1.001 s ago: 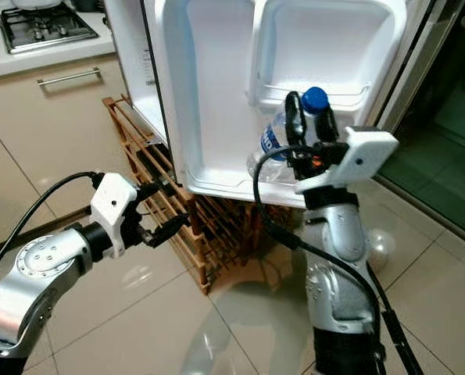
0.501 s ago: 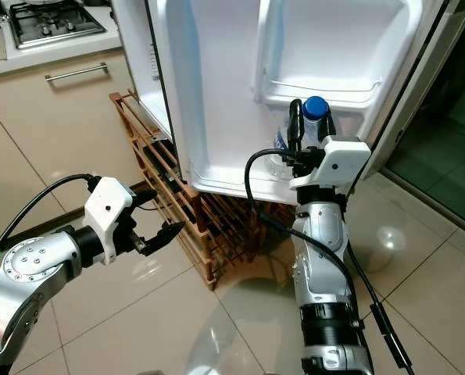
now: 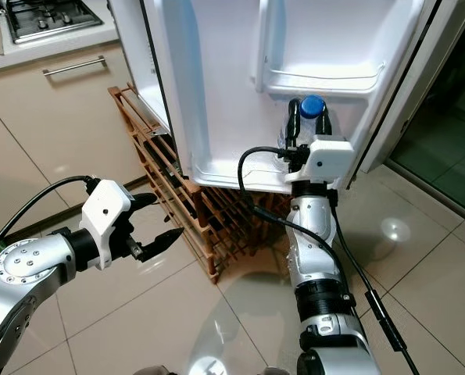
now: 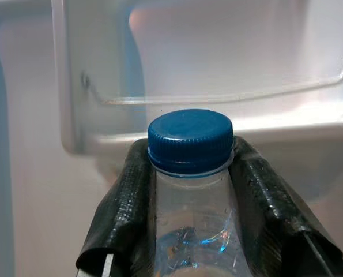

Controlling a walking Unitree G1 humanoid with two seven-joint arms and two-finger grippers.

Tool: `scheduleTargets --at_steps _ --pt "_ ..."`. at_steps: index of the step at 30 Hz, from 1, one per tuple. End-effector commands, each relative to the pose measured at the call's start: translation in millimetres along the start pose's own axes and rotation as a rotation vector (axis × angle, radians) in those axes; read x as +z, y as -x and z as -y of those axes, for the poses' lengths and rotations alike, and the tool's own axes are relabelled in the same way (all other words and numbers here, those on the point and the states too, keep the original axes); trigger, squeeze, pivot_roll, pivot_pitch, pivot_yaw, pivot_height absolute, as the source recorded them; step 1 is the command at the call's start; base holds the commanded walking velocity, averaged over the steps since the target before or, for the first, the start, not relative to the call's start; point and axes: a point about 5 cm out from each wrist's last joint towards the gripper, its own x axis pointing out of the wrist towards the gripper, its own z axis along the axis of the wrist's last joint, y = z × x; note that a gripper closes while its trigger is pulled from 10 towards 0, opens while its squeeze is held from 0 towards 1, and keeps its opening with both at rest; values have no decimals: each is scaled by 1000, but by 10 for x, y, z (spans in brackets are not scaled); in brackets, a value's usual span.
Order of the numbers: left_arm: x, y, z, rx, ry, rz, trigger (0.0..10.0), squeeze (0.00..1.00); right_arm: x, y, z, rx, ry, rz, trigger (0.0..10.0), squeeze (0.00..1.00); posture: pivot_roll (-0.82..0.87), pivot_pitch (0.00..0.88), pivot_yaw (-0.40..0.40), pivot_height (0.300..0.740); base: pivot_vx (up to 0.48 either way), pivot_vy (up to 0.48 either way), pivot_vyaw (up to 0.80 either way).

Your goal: Restocking fridge

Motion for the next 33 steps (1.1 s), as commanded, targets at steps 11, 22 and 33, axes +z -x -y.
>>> scheduleTargets --at_steps 11,22,33 --pt "-10 -45 44 -14 -13 8 10000 0 -300 -199 65 56 145 -274 10000 0 95 43 38 740 0 0 0" --pt "21 -62 52 -6 -18 29 10000 0 -281 -520 154 -25 129 -391 10000 247 87 28 28 740 0 0 0" --pt "94 -95 30 7 -28 49 10000 0 -218 -592 178 -51 40 -365 10000 1000 83 24 25 740 0 0 0"
